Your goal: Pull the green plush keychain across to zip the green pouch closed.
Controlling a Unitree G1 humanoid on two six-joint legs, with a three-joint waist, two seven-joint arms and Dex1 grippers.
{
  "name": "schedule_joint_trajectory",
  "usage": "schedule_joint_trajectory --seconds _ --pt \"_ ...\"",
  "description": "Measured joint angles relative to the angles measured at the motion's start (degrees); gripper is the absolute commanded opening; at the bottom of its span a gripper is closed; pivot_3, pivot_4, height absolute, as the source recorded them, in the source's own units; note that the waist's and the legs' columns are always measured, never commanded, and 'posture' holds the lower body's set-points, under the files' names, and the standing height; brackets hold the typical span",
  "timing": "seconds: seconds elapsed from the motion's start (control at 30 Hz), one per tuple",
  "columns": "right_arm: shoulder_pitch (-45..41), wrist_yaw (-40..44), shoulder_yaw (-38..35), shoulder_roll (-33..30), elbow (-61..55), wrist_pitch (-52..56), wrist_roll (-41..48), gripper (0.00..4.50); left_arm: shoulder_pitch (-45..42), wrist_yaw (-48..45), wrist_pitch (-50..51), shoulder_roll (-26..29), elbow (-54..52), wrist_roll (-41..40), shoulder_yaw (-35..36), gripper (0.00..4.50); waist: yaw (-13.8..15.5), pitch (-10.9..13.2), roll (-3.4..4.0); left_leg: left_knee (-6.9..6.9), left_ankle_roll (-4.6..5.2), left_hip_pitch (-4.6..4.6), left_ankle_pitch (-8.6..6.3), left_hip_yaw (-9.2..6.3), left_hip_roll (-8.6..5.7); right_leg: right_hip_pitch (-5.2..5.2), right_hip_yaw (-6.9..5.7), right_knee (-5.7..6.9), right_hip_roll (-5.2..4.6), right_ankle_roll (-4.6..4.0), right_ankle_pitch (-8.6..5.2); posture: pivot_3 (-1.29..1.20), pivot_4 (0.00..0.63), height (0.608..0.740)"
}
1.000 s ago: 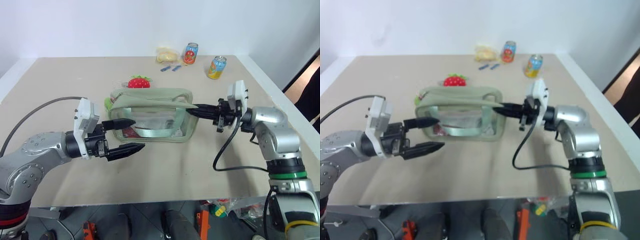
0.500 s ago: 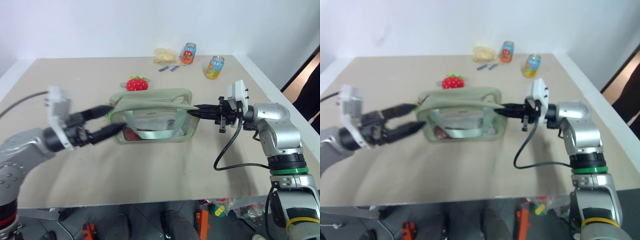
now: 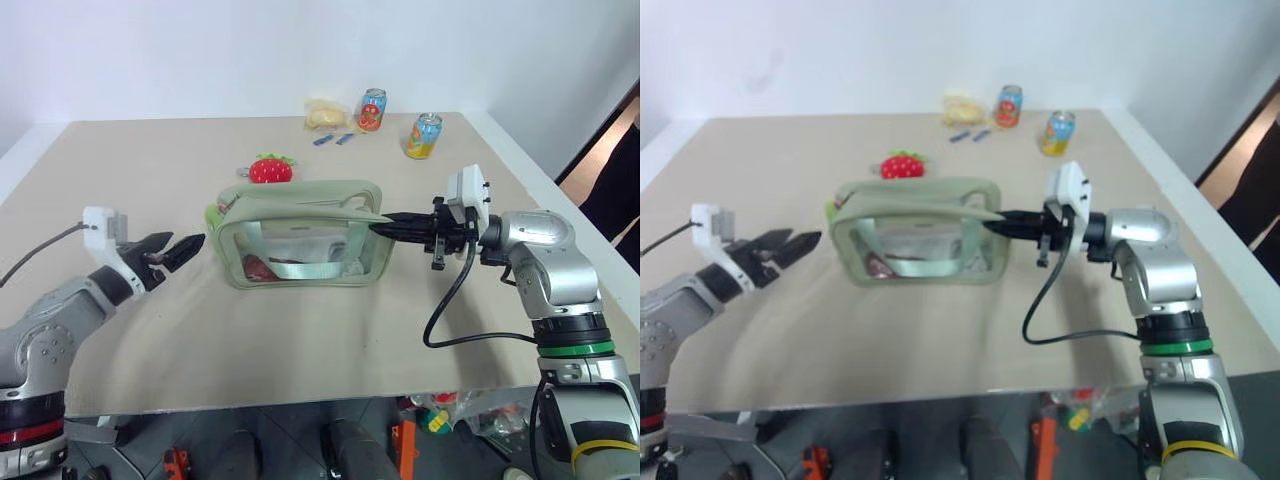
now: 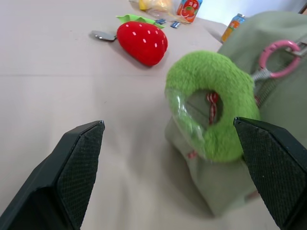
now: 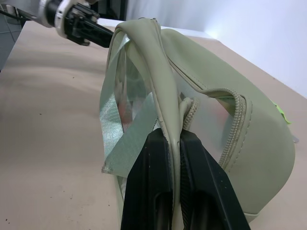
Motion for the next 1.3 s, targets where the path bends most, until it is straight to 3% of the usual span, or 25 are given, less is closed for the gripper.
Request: schedule_joint_trajectory --seconds 0.47,0.57,0.93,1.3 --pt "0.0 -0.4 0.0 0.0 -0.4 0.0 -0.6 0.03 -8.7 -9.6 -0.7 -3.3 17.4 1.9 -1.6 4.50 -0.1 0.0 -0.01 -0.06 0.00 -0.04 -0.01 -0.03 0.01 -0.05 0.00 0.01 0.04 0.15 0.08 0.00 0.150 0.740" --pt "0.0 -0.5 0.0 -0.2 -0.5 0.0 -0.8 0.00 -10.5 -11.0 -0.9 -3.8 19.6 2.6 -1.6 3.68 -0.1 0.0 -0.01 -0.06 0.00 -0.05 -0.01 -0.03 0.01 -0.05 0.00 0.01 0.04 0.17 0.10 0.00 0.150 0.740" --pt "0.0 -0.5 0.0 -0.5 -0.5 -0.1 -1.2 0.00 -12.7 -14.7 -1.1 -5.6 22.2 4.7 -2.6 0.02 -0.1 0.0 -0.01 -0.07 0.00 -0.06 -0.01 -0.04 0.00 -0.05 0.00 0.01 0.03 0.20 0.10 0.00 0.150 0.740" --pt "0.2 -0.5 0.0 -0.6 -0.5 -0.6 -1.7 0.00 -13.6 -14.7 0.9 -4.1 16.4 3.7 -1.5 0.02 -0.1 0.0 -0.03 -0.07 0.00 -0.12 -0.01 -0.05 0.00 -0.10 -0.01 0.01 0.03 0.20 0.10 0.00 0.150 0.740"
